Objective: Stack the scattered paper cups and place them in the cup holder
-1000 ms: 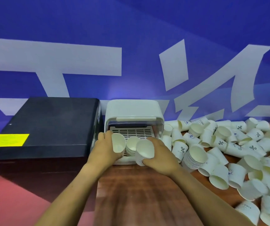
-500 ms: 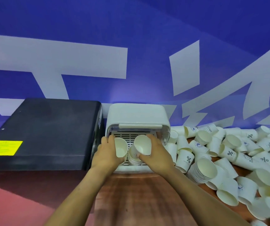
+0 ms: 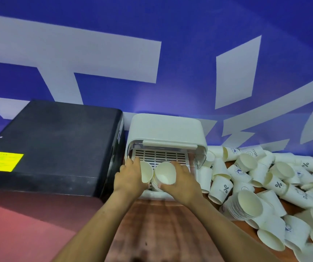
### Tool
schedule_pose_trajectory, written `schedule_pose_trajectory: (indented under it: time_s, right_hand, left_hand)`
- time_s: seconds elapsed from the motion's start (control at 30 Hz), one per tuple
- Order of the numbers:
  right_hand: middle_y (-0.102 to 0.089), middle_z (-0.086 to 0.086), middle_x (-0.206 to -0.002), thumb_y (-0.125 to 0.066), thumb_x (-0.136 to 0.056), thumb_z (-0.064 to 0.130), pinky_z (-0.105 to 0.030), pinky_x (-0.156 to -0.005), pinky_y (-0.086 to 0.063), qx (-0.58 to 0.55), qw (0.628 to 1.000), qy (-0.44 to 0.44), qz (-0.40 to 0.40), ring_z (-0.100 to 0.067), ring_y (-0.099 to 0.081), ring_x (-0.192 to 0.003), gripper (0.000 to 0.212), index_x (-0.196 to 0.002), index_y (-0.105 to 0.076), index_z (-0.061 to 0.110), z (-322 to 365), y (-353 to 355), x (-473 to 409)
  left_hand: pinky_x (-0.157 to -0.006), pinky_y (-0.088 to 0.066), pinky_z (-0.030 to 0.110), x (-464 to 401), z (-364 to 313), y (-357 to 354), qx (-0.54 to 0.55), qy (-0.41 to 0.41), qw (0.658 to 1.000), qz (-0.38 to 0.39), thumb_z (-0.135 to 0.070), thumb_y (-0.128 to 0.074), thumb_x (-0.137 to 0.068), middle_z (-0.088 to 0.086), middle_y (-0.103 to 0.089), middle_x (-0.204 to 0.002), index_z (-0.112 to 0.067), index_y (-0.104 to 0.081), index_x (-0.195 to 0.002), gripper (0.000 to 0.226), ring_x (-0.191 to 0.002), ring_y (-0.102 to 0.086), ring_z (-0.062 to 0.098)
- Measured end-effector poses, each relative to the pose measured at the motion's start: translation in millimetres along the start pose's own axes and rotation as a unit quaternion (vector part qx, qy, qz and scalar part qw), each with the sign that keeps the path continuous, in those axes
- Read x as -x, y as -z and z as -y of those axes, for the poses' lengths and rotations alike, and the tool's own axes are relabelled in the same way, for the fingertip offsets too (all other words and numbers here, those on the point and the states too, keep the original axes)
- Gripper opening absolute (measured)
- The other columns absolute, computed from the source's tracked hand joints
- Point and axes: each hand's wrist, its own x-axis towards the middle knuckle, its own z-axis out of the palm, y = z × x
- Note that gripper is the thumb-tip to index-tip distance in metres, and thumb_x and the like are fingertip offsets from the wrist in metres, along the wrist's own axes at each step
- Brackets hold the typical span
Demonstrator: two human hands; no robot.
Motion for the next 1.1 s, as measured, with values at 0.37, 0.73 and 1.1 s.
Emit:
schedule_pose_trajectory:
  time_s: [0.37, 0.73, 1.1]
  right_hand:
    - [-0.033, 0.002, -0.149, -0.066, -0.078, 0.056, -0.035, -0.105, -0.039, -0.014, 0.999, 0.017, 0.037, -0.018, -0.039, -0.133, 0.089, -0.149, -0.022, 0.025, -10.2, 1.9, 8.4]
    - [-0.064, 0.010, -0.104, -0.059, -0.085, 0.041, -0.033, -0.088, -0.048, -0.050, 0.999, -0.012, -0.014, -0.013, -0.059, -0.100, 0.034, -0.117, -0.059, 0.029, -41.5, 31.3, 76.9]
    - [-0.064, 0.013, -0.085, -0.062, -0.085, 0.035, -0.033, -0.084, -0.049, -0.115, 0.990, -0.066, -0.042, -0.010, -0.060, -0.090, 0.021, -0.103, -0.065, 0.026, -153.7, 55.1, 132.1]
  left_hand:
    - [-0.110, -0.030, 0.044, 11.2, -3.5, 6.5, 0.041, -0.025, 0.999, 0.026, -0.042, -0.060, -0.086, 0.006, -0.011, -0.159, -0.019, -0.012, -0.151, 0.084, -0.143, -0.018, 0.028]
    - [-0.088, -0.045, 0.034, 77.2, -33.5, 5.9, 0.148, -0.178, 0.971, -0.067, -0.033, -0.058, -0.088, -0.007, -0.048, -0.124, -0.028, -0.043, -0.129, 0.044, -0.113, -0.049, 0.016]
    - [-0.082, -0.046, 0.027, 122.7, -130.7, -26.4, 0.109, -0.274, 0.955, 0.020, -0.036, -0.058, -0.087, -0.014, -0.057, -0.102, -0.031, -0.054, -0.116, 0.029, -0.092, -0.053, 0.006]
